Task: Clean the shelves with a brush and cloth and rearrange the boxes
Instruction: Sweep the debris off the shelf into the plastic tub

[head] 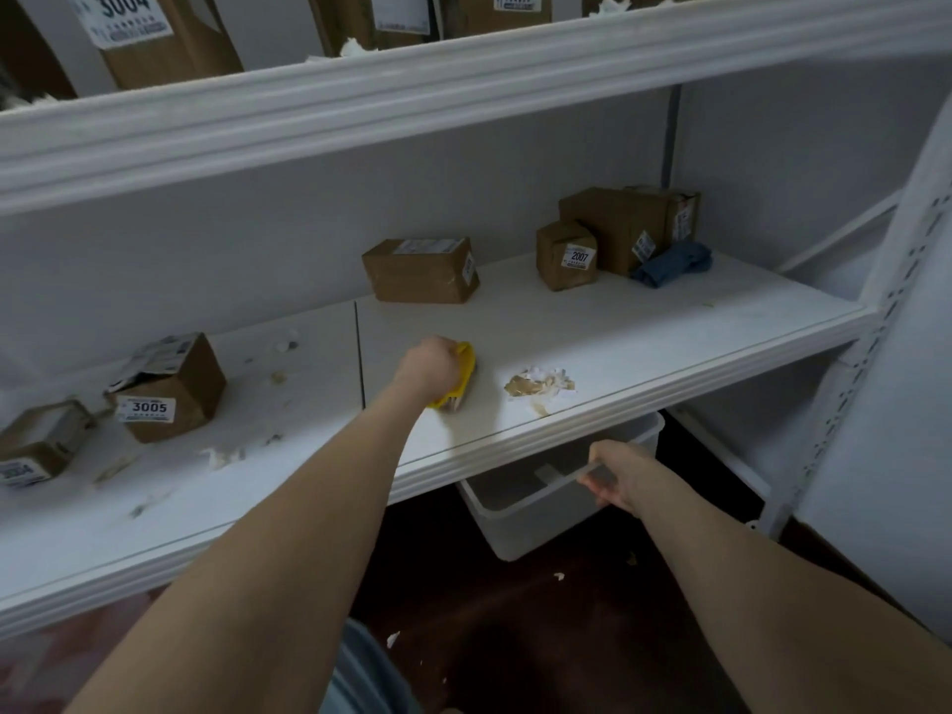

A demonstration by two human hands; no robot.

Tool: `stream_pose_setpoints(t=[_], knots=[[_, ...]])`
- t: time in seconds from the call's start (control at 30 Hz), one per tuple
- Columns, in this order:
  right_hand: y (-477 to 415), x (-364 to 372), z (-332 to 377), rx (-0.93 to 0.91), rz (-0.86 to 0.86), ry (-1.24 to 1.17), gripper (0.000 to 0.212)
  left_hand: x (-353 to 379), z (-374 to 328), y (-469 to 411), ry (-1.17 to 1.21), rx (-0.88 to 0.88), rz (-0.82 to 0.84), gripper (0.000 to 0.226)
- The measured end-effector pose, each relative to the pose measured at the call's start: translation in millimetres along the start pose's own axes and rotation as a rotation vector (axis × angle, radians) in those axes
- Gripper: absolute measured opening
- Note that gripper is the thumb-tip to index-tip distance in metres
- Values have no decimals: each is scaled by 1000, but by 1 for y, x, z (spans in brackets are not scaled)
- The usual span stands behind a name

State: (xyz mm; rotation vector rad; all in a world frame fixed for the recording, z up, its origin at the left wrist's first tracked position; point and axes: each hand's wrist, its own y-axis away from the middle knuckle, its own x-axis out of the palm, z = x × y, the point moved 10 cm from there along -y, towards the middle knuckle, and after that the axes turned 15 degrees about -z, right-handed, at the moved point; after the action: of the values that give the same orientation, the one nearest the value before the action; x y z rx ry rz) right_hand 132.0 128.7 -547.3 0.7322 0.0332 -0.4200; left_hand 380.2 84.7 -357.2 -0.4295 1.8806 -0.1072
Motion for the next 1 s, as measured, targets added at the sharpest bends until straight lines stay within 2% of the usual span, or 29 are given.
stream_pose_setpoints(t=[0.1, 0.17, 0.23, 0.33, 0.6, 0.8, 0.93, 1.0], knots=[[5, 1, 1, 1, -10, 15, 22, 4, -13, 1, 67, 59, 52, 40], [6, 0, 1, 5, -14, 19, 23, -3, -12, -5, 63, 66, 8, 40], [7, -2, 2, 8, -2, 7, 20, -8, 0, -10, 10, 12, -43, 40], [8, -4, 3, 6, 8, 20, 16, -1, 11, -10, -59, -65, -20, 41], [10, -8, 7, 3, -1, 34, 16, 20, -56, 0, 55, 101, 76, 40], [0, -16, 6, 25, -6, 55, 16, 15, -49, -30, 10, 107, -31, 39], [-3, -14, 8, 25, 2, 37, 18, 30, -52, -37, 27, 86, 8, 38], [-3, -15, 9, 24, -6, 32, 20, 38, -65, -34, 84, 129, 46, 36]])
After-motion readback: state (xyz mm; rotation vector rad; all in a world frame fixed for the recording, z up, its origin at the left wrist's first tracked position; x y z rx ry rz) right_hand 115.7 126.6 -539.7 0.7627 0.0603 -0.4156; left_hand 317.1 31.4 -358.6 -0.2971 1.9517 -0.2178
